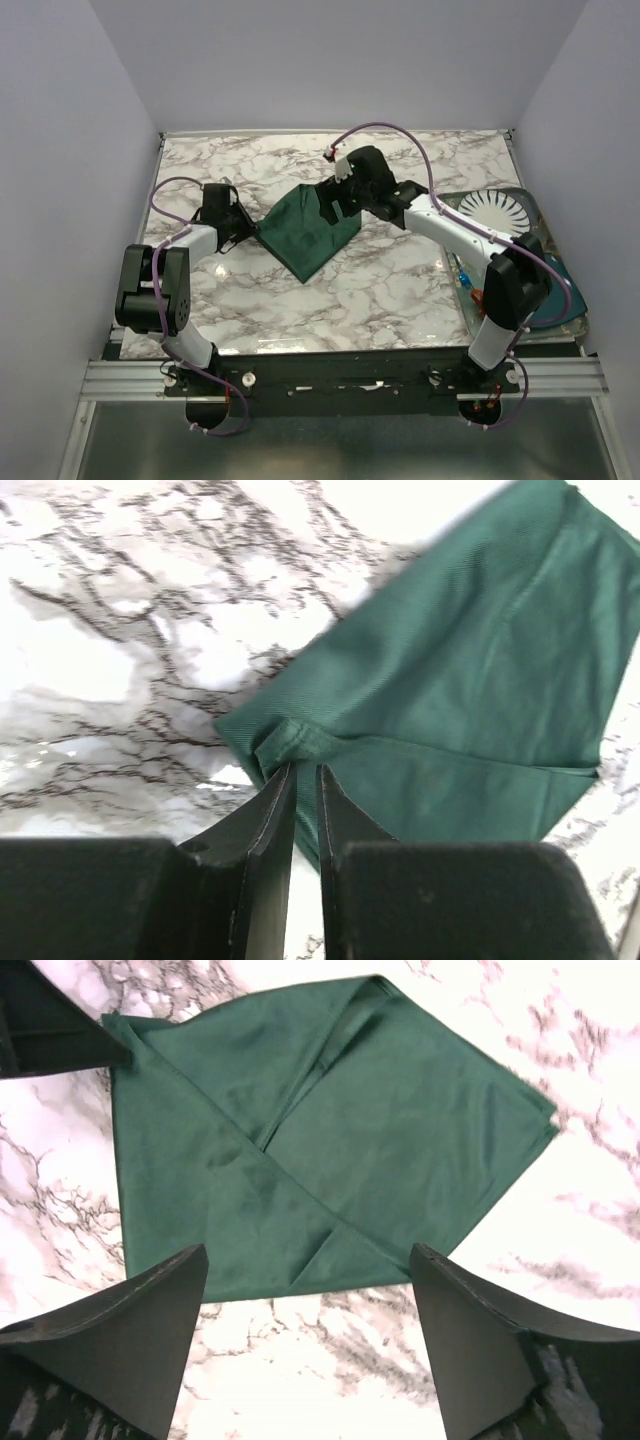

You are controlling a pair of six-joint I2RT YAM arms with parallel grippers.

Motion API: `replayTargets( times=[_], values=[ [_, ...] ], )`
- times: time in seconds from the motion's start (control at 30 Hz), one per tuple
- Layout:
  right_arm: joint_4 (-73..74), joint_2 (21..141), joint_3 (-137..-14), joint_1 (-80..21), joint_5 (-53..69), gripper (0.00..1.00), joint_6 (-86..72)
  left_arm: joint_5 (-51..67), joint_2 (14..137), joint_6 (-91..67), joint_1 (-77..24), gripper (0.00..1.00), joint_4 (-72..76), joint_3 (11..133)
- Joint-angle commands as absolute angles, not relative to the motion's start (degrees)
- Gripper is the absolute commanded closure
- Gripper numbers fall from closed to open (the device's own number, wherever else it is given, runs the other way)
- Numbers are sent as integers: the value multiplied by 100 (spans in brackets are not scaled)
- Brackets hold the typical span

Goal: Fold the napkin, place the utensils inside, and roll it up
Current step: Fold the napkin

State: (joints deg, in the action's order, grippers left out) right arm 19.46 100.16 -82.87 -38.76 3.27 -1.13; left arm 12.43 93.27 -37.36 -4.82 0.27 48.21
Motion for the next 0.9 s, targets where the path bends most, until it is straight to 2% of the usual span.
replayTargets(
  times=[0.0, 0.13, 0.3, 0.4, 0.53, 0.63, 0.73, 0.8, 0.83, 0.87],
  values=[
    [1705, 10273, -8235, -4183, 614, 7, 176, 625, 9202, -3446, -431, 79, -430, 4939],
    [1345, 10432, -8174, -4622, 361, 6, 395, 676, 9167, -3428, -439, 78, -527, 5202],
    [1169, 10818, -8288, -5115, -156, 9, 817, 957, 8807, -3577, -439, 71, -589, 5457],
    [1274, 11064, -8445, -5405, -395, 12, 914, 818, 8552, -3700, -396, 68, -1124, 5809],
    [1634, 11547, -8911, -5721, -694, 30, 791, 914, 8043, -4139, -150, 67, -1511, 5679],
    [1872, 11846, -9245, -5897, -958, 30, 677, 765, 7612, -4490, -44, 67, -1748, 5380],
    [1986, 12058, -9543, -6011, -1046, 31, 607, 581, 7296, -4684, 176, 72, -1959, 5134],
    [2144, 12286, -9711, -6056, -1151, 39, 510, 519, 7146, -4728, 263, 72, -2074, 5045],
    [2205, 12339, -9808, -6073, -1177, 47, 466, 510, 7111, -4729, 298, 72, -2126, 4993],
    [2267, 12427, -9922, -6082, -1178, 48, 396, 510, 7058, -4720, 325, 72, -2179, 4957]
  ],
)
